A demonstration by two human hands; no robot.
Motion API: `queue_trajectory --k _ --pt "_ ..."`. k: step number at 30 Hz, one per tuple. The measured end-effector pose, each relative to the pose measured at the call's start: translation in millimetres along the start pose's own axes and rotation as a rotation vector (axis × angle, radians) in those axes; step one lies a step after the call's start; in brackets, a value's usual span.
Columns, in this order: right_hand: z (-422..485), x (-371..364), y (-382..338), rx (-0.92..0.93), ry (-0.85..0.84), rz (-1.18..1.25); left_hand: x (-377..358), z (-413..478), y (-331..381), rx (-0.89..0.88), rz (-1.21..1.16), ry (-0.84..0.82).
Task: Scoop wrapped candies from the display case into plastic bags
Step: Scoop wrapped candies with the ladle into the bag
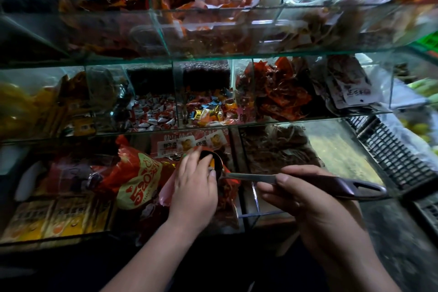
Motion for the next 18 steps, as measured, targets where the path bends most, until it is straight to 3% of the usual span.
queue_trajectory --k 9,14,16,18 --pt "30 1 -17 -0.009 0.123 0.242 64 39 55 -0.314 0.079 0.084" --pt "78 -12 -24 0.050 0.119 0.293 97 35 43 -0.293 -0.168 0.252" --pt "111 -27 -21 0.075 0.105 0.259 98 28 29 -0.248 -0.267 0.286" --pt "144 -45 -23 0.146 0.098 0.001 91 25 17 -0.203 -0.311 0.266"
Point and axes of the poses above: each hand's wrist, its own z-axis towards the middle knuckle, its own x-axis out of the back of the hand, y = z × x, the point moved 10 cm from there along z, towards the middle knuckle, and after that the axes turned 12 degrees about -y, right-handed, at the moved point
